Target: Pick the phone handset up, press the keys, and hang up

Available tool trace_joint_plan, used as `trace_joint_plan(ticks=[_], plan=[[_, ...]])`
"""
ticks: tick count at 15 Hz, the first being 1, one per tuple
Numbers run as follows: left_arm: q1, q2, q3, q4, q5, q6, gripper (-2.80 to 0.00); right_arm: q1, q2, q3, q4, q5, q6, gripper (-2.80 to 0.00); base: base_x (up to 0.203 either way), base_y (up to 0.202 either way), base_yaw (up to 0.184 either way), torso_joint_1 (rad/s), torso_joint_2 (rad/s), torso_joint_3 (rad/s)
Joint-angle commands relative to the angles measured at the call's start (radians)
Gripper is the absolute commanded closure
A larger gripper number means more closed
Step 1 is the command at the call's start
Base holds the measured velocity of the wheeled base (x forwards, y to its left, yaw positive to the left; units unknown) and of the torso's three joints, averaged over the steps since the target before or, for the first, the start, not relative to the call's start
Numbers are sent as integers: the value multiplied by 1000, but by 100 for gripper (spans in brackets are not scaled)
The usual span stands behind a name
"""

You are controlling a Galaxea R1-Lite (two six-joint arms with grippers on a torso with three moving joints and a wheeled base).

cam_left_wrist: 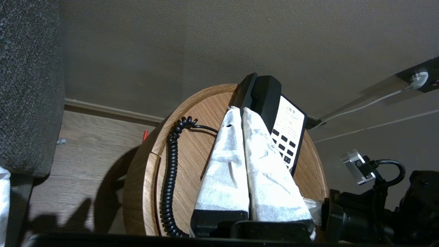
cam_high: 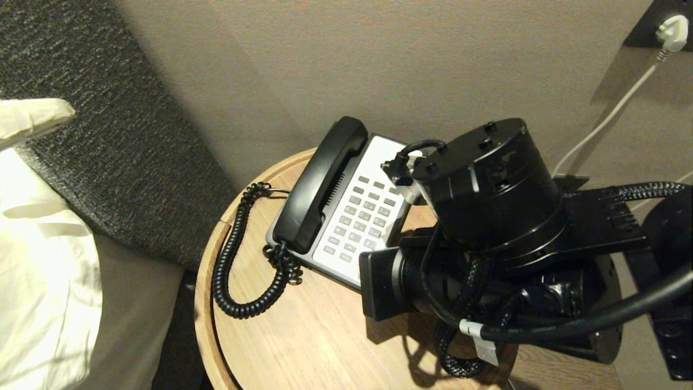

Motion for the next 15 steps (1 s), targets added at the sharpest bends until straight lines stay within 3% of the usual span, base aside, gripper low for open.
trace_joint_plan(ticks=[1,10,15], plan=[[0,-2,5,0,1,-3,0,0,6,-2,3,-4,3,0,0,0,0,0,0,0],[25,-33,38,-8,9,-28,0,15,-118,3,40,-5,12,0,0,0,0,0,0,0],[198,-134,157,-7,50,-29,0,15,-209,40,43,-7,21,0,0,0,0,0,0,0]])
